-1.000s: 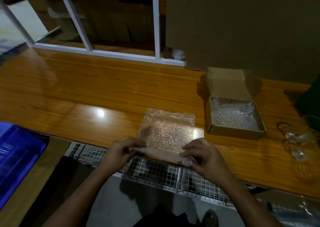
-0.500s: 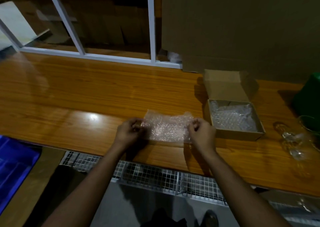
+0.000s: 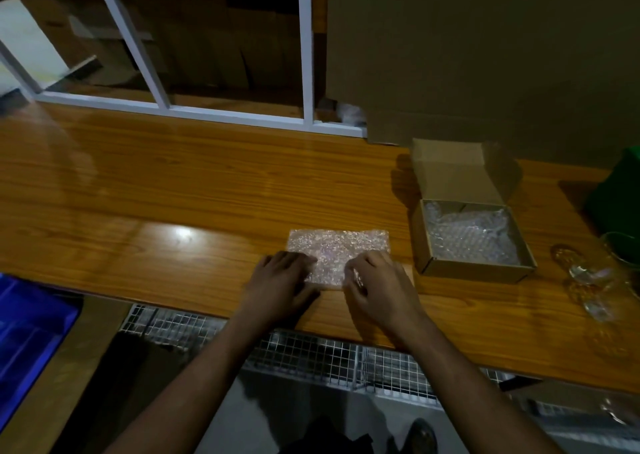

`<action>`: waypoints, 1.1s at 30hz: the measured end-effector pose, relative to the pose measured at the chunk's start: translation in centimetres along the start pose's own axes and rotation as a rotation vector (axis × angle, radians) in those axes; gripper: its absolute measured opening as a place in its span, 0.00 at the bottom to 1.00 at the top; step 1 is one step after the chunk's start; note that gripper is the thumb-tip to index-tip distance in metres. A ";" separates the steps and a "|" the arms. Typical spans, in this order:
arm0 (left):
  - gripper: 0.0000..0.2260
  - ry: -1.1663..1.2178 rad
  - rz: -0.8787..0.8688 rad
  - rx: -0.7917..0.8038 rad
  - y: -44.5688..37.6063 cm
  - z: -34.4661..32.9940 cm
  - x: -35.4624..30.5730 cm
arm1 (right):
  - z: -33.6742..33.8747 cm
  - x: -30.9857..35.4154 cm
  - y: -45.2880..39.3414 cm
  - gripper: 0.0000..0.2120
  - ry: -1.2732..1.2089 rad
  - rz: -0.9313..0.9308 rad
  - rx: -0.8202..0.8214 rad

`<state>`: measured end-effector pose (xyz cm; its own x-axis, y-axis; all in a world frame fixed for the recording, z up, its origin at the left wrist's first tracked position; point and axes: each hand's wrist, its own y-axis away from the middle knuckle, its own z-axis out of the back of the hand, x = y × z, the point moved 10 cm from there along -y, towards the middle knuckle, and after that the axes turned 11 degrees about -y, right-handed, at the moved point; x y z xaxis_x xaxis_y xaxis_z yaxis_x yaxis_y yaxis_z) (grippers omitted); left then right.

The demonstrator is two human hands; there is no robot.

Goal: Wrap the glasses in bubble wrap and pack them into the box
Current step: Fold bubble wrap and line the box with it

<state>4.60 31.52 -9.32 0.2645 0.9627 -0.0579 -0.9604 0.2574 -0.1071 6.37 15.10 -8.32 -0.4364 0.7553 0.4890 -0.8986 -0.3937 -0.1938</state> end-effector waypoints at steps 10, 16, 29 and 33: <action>0.17 -0.094 -0.134 -0.076 0.6 1.0 -0.2 | 1.1 0.0 1.7 0.11 0.166 0.145 0.001; 0.11 -0.013 -0.128 -0.086 0.0 3.4 0.4 | 3.2 1.4 2.1 0.17 0.197 0.157 -0.066; 0.10 0.057 -0.165 -0.390 -10.3 14.6 -12.1 | 25.1 -4.0 2.5 0.11 0.355 0.042 -0.553; 0.13 0.001 -0.193 -0.710 -10.5 18.9 -15.9 | 30.6 -3.6 5.2 0.08 0.442 0.177 -0.879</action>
<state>8.81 15.06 11.52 0.4230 0.9057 0.0264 -0.6087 0.3056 -0.7322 4.72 -5.73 14.95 -0.3845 0.9207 0.0665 -0.4563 -0.1270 -0.8807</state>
